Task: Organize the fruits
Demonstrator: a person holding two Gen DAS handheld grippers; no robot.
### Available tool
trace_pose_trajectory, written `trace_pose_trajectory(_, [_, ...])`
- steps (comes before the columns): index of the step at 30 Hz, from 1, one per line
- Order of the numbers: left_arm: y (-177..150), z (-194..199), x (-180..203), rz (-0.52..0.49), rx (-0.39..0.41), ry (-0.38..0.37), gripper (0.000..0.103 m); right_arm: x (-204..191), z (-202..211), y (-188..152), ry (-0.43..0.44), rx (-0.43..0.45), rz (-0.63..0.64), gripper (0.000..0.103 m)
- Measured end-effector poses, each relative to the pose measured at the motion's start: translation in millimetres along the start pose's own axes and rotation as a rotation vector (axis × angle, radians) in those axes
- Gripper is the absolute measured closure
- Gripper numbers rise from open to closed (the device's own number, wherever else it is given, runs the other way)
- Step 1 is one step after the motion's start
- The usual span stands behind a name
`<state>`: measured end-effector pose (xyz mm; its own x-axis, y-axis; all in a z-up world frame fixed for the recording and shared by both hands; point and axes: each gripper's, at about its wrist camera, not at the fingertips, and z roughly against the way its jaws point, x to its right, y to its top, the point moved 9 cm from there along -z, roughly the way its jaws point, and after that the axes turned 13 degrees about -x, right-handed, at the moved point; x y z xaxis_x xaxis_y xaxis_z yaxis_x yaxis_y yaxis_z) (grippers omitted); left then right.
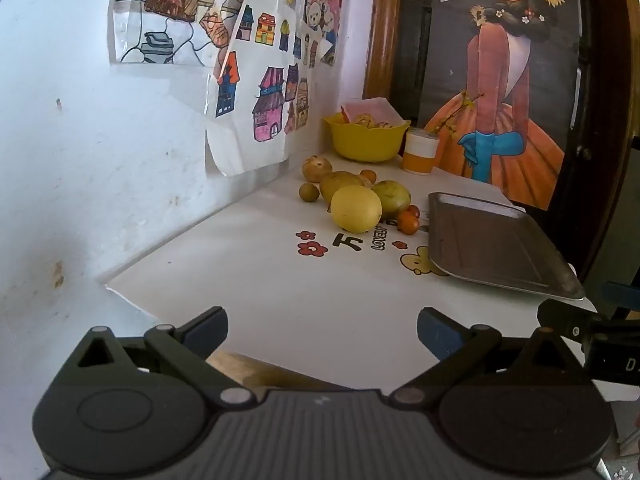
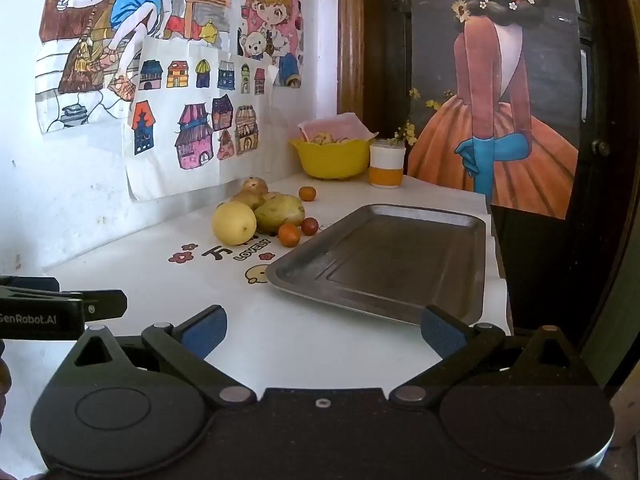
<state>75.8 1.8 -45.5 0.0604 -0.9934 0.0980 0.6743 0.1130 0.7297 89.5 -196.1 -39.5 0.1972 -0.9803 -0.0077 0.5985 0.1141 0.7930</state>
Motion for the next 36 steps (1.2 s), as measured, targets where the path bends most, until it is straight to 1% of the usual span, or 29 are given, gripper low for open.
trace_pose_trajectory(36, [0.3,-0.3,-0.1,0.004,-0.003,-0.001,0.0,0.4,-0.5,-1.0,-0.002,-0.003,0.003,0.001])
